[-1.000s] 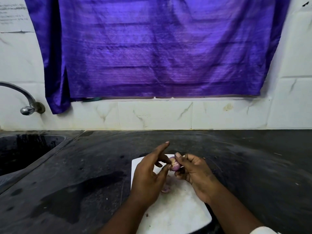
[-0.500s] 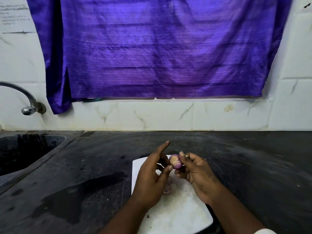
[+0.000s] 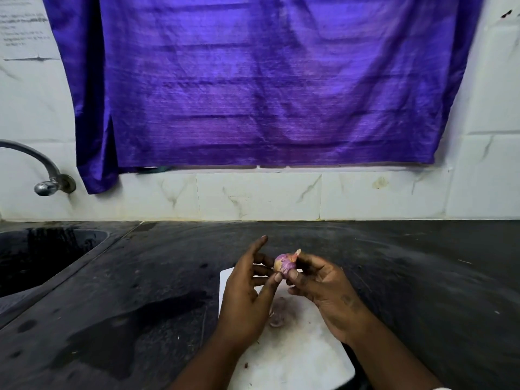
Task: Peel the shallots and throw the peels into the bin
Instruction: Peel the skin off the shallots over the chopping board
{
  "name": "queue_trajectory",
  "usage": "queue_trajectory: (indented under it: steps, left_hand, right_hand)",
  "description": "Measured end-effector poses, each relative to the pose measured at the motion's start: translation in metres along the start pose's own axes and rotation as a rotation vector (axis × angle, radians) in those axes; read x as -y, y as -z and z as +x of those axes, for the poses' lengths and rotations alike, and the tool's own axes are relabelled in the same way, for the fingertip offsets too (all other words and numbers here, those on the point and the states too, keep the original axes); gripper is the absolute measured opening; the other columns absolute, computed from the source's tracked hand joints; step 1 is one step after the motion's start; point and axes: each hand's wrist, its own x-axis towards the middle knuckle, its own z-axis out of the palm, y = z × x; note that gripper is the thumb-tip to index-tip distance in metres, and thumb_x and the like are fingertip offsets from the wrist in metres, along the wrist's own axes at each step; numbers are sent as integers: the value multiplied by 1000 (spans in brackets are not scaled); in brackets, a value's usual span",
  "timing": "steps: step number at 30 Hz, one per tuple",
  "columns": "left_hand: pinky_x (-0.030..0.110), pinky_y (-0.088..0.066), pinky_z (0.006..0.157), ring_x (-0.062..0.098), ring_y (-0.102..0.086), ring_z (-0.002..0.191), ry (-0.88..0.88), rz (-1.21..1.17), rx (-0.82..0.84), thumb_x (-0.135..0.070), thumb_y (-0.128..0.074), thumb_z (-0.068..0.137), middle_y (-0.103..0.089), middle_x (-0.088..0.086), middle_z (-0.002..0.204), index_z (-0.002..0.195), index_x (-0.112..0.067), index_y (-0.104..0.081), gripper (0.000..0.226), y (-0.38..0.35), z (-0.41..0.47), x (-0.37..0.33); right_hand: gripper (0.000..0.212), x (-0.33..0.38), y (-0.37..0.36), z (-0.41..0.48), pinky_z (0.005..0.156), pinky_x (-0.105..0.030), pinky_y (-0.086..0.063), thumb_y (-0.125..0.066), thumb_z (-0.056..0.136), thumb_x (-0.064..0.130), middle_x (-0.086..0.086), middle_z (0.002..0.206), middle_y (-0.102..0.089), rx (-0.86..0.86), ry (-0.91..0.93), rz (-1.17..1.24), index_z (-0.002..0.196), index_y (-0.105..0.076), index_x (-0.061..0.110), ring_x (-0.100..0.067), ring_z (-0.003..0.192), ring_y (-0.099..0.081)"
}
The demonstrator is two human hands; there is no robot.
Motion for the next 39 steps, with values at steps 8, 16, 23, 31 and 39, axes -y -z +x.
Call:
queue_trajectory:
  steps: [8,16,23,31,39]
  left_hand:
    - [41,-60,60,9,-71,85,-17,85,-35,-18,-69,97,-73,-15,109,140,-39,-54,50,1,-1,-7]
    - [23,-56,63,10,-73,86,-9,80,-46,-11,-83,84,-77,-9,97,95,-27,-77,20,1,2,-5]
    - [21,-57,67,14,-74,79,67,-132,-90,10,-70,89,-78,8,86,86,-7,-76,17,0,5,-3]
    - [13,-56,58,5,-74,76,101,-151,-98,7,-71,89,-80,4,89,92,-10,-79,18,-1,5,-4]
    - [39,-54,66,29,-72,76,178,-316,-66,0,-66,94,-77,20,86,89,1,-72,8,0,3,-1]
  right_hand:
    - [48,-4,0,0,82,-43,-62,-83,75,1,-15,115,-76,11,-30,24,118,-63,10,-34,106,-72]
    - [37,-16,-3,3,83,-56,-61,-93,69,20,-6,100,-78,-92,141,-278,99,-73,24,-36,99,-71]
    - [40,-20,-3,4,70,-37,-58,-94,65,20,-7,96,-75,-75,149,-332,96,-69,20,-24,87,-70]
    - [16,-16,-3,3,65,-31,-59,-80,85,11,-22,92,-73,-8,101,-264,99,-75,9,-22,72,-69]
    - [12,-21,-4,1,75,-50,-62,-80,85,19,-3,91,-75,-5,226,-460,94,-73,23,-21,86,-73]
